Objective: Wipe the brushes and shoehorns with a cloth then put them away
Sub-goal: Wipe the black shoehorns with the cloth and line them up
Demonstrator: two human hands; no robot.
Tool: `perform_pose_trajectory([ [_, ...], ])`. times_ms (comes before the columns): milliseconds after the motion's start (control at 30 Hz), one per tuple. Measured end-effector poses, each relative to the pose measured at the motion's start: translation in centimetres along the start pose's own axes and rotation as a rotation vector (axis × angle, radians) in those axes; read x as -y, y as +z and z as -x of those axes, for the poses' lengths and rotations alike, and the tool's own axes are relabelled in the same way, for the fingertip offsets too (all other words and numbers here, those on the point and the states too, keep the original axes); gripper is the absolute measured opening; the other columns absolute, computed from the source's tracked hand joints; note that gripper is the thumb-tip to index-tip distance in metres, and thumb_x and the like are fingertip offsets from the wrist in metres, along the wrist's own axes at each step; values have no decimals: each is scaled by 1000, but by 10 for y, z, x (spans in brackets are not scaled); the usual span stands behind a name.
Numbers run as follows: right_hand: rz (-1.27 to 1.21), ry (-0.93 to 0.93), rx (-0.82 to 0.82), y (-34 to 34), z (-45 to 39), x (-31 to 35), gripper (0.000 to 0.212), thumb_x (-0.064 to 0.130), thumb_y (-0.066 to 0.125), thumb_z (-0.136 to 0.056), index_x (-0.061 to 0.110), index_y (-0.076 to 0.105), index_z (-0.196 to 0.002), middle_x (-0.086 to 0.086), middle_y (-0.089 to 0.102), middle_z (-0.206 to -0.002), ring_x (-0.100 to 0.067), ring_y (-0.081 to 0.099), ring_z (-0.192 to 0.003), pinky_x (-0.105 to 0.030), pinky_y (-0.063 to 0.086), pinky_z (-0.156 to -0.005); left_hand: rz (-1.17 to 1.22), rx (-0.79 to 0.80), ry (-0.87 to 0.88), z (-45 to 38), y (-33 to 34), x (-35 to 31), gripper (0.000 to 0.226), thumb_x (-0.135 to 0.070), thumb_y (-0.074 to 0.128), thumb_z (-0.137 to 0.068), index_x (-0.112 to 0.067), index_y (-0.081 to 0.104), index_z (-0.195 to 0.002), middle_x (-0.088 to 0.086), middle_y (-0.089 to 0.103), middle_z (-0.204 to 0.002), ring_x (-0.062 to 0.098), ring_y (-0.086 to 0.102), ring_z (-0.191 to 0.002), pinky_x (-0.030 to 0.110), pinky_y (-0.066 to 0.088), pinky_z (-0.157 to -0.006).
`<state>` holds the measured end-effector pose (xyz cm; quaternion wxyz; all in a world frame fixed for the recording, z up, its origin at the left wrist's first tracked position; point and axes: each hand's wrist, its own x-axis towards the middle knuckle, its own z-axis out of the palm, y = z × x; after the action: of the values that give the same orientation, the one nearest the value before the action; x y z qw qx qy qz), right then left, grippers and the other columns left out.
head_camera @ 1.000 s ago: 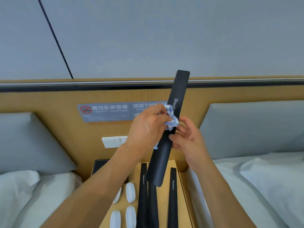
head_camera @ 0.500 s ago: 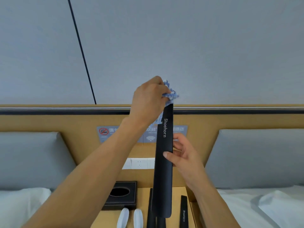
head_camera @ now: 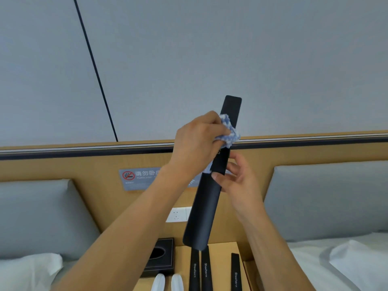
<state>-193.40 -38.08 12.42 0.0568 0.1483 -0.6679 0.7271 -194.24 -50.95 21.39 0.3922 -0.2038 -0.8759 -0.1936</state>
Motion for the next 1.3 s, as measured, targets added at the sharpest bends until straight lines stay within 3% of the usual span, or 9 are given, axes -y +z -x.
perform_pose_trajectory([
  [167,-140,62,101,-13,-2,2,57,-5,65,-90,33,53,-131,5,74,-116,-16,73,-100,-29,61,-70,106,128,32,18,4,5,14,-10,76,-81,-11,79,-94,6,68,-96,25,66,-80,41,54,-65],
  [300,-352,190,256,-20,-1,-5,64,-9,63,-88,33,52,-134,-7,71,-123,-28,69,-111,-44,60,-80,67,177,77,28,3,9,13,-13,69,-81,-17,80,-87,0,68,-93,23,64,-82,37,51,-62],
  [400,-554,264,289,-21,-3,-7,53,-3,65,-85,29,59,-128,-16,68,-123,-39,68,-110,-51,58,-79,15,182,94,38,4,8,15,-13,67,-77,-19,80,-82,-2,69,-88,25,61,-79,33,46,-61],
  [500,-640,324,184,-16,-2,-12,45,24,73,-85,23,60,-129,-17,69,-122,-40,69,-108,-51,58,-78,6,216,93,47,10,7,15,-7,69,-76,-16,79,-82,0,69,-87,27,57,-76,38,45,-64],
  [600,-683,381,34,-14,-2,-18,45,36,63,-90,20,59,-131,-15,70,-121,-38,71,-106,-52,59,-76,6,212,79,59,12,4,12,-4,73,-72,-13,79,-76,3,66,-77,26,56,-69,37,46,-57],
  [833,-815,320,-199,-22,-8,-21,22,30,49,-103,24,57,-122,-9,74,-115,-34,72,-104,-54,60,-74,-94,142,-43,85,8,20,19,5,83,-64,-11,78,-74,4,63,-70,20,60,-65,31,49,-49],
  [967,-902,286,-206,-16,-9,-20,24,30,47,-103,23,55,-125,-9,73,-118,-33,72,-105,-61,58,-82,-130,57,-131,89,-1,36,20,4,81,-69,-12,79,-81,2,67,-79,20,62,-70,33,52,-52],
  [1133,-987,273,-243,-10,-14,-18,26,33,50,-101,24,55,-125,-7,75,-115,-29,75,-94,-54,61,-71,-187,-2,-276,89,-13,55,17,4,76,-75,-9,78,-85,3,71,-92,24,63,-78,38,54,-57],
  [1300,-1017,248,-211,-2,-15,-17,37,35,47,-103,22,50,-138,-7,72,-121,-31,72,-106,-55,60,-77,-262,-15,-387,91,-21,59,19,9,73,-76,-3,76,-90,10,70,-92,27,60,-74,33,48,-55],
])
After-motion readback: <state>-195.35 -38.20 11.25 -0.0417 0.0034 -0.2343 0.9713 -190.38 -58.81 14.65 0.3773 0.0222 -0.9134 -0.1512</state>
